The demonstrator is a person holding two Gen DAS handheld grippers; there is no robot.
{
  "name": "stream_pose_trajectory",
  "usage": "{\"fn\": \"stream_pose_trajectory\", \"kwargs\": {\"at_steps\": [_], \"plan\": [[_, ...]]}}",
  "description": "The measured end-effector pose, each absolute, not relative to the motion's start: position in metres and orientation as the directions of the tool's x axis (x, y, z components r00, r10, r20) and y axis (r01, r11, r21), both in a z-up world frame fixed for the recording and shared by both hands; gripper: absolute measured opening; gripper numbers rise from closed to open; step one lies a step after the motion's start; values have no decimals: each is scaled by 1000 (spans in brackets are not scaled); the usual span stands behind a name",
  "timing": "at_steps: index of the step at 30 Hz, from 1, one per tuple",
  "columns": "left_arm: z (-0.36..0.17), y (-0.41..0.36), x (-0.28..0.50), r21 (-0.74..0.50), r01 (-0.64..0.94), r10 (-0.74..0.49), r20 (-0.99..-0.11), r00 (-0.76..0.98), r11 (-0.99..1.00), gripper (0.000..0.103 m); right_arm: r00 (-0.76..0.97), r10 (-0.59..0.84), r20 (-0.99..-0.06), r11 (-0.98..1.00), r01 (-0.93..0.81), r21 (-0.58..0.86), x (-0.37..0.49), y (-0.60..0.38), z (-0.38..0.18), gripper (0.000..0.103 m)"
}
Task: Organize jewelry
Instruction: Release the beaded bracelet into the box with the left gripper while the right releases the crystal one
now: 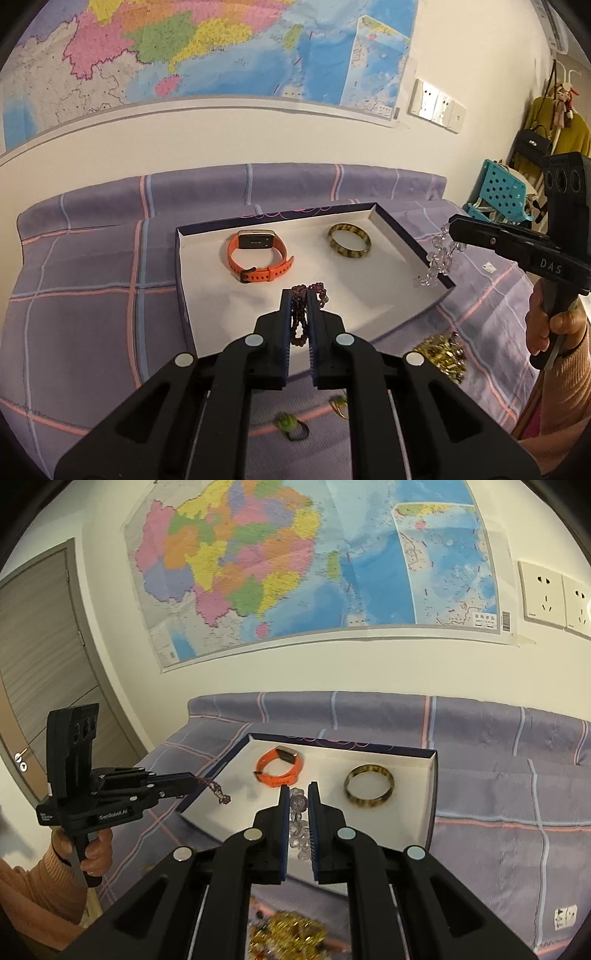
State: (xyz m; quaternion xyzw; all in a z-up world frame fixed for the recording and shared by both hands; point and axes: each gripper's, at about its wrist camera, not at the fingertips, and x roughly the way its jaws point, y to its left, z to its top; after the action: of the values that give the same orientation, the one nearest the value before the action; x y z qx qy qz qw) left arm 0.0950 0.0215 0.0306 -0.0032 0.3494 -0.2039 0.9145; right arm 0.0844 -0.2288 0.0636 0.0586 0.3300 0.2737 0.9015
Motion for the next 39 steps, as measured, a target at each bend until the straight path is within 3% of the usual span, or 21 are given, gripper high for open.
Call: {"fn": "stream_pose_trajectory", "kwargs": {"at_steps": [29,39], "plan": [[-21,9,157,-134,306,-297,-755,584,942,11,552,467,-691,881,-351,317,153,-224,0,9],[-10,27,120,-101,321,-294,-713,637,942,26,594,414,-690,910,-297,290,141,-242,2,27]]}}
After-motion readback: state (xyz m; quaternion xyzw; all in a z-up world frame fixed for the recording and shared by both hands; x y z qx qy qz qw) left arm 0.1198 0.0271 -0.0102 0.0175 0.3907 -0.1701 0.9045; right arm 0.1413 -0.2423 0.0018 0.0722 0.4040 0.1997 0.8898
